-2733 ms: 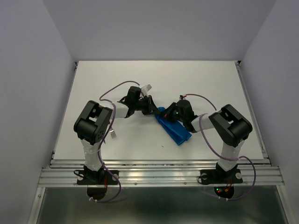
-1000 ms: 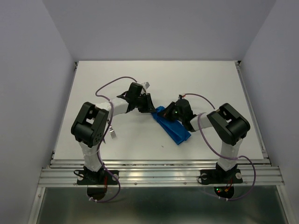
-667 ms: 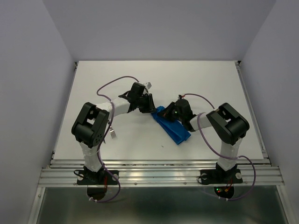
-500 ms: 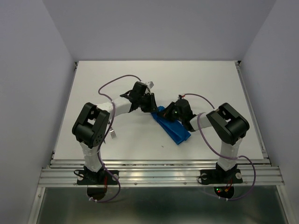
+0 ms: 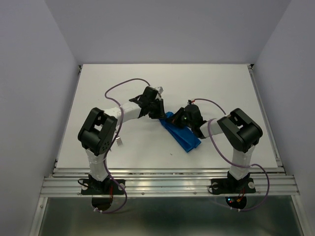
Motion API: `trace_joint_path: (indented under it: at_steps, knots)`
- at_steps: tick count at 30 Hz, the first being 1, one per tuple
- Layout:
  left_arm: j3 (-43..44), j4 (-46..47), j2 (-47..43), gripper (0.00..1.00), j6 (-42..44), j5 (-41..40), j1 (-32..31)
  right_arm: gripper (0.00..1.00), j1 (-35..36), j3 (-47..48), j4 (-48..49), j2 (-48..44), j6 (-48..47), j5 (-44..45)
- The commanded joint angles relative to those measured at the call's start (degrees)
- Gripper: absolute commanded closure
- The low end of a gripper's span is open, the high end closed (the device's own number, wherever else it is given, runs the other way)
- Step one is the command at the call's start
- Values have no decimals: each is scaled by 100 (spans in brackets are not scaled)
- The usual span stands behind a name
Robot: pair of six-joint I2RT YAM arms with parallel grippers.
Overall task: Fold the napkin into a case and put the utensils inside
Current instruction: Grasp the top corner of the smaller rectangle folded napkin from the folded napkin.
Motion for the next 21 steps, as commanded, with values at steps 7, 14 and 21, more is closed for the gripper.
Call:
trace_joint_path:
  at_steps: [7,14,21]
  knots:
    - [277,-109,154,70,162,-140,-91,97,54,171,204,72,-5,-28]
    - [330,-83,224,73,154,-78,-144,97,54,171,195,72,-5,-19]
    - [365,-100,242,99,162,-43,-162,97,54,188,204,80,-5,-28]
